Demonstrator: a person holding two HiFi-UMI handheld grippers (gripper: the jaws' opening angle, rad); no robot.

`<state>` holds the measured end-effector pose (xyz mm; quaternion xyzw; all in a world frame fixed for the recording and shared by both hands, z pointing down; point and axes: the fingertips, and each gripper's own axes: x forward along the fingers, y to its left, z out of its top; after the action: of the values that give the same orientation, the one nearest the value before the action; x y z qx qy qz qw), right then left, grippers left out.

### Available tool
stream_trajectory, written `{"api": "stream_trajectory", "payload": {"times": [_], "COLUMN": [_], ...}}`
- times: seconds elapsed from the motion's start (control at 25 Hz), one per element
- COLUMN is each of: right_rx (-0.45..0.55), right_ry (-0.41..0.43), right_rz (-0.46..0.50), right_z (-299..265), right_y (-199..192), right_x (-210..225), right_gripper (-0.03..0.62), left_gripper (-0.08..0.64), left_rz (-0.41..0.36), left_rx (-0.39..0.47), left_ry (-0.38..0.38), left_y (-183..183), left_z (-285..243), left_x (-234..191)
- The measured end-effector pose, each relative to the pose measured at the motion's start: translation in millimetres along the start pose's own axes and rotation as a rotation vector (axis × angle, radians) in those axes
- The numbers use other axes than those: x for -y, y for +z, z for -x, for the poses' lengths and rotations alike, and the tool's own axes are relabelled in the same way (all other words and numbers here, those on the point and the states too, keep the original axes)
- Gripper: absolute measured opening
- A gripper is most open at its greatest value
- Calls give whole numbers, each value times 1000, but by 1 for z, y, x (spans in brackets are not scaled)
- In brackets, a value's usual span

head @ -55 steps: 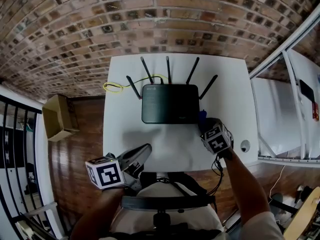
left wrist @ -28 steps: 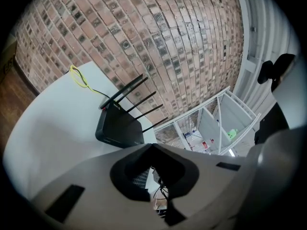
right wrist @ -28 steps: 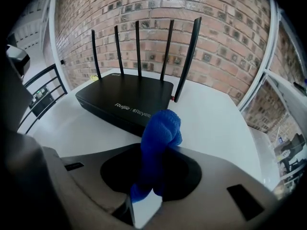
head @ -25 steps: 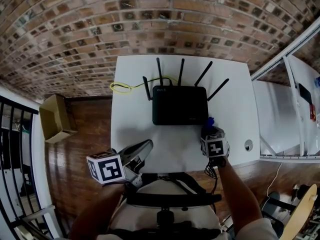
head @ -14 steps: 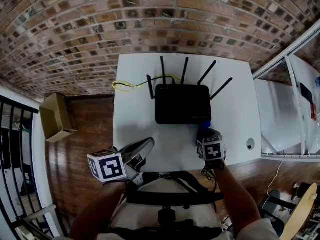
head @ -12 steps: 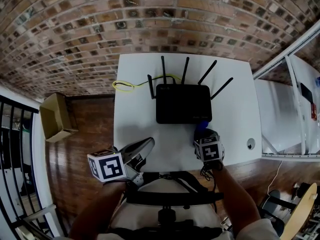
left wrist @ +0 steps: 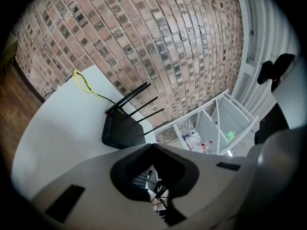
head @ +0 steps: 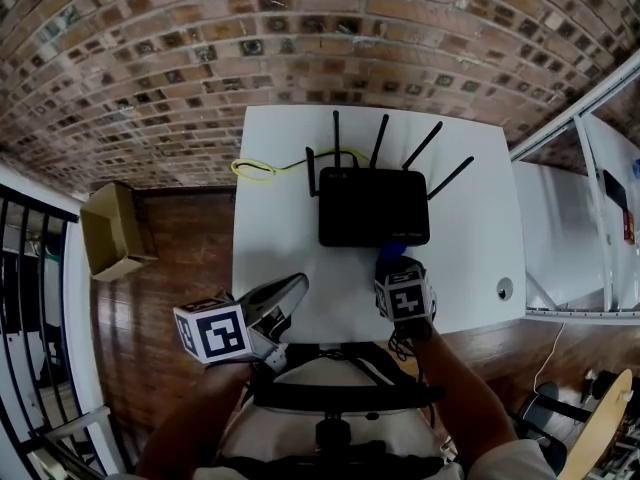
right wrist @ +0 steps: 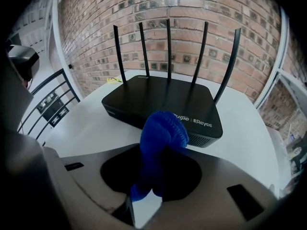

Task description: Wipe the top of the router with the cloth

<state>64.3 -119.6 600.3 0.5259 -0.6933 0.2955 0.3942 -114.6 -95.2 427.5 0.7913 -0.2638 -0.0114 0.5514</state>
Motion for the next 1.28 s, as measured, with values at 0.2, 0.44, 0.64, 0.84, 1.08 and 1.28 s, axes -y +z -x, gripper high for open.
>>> {"api": "stream_trajectory", "payload": {"times": [0.2, 0.44, 0.64, 0.84, 1.08, 1.28], "right_rx": [1, -5, -8, -10, 4, 23], "right_ry": [5, -2, 3, 26, 39, 18], "right_rz": [8, 3, -8, -19, -32, -99], "right_z": [-2, -5, -6, -9, -14, -20], "right_y": [4, 6, 11, 16, 23, 23], "right_x": [-12, -17, -25, -39, -58, -62], "right_gripper": [117, 117, 117, 117, 117, 117], "left_gripper": [2, 2, 2, 2, 2, 2], "left_rz": [-16, 0, -4, 11, 16, 19], "left_rx": [8, 5, -3, 0, -3, 12], "left_ry": [9, -16, -4, -13, 12, 67], "left_y": [5, 3, 3, 3, 0, -2], "left_z": [5, 5, 6, 6, 21, 50], "left_x": [-3, -6, -10, -8, -17, -35]}}
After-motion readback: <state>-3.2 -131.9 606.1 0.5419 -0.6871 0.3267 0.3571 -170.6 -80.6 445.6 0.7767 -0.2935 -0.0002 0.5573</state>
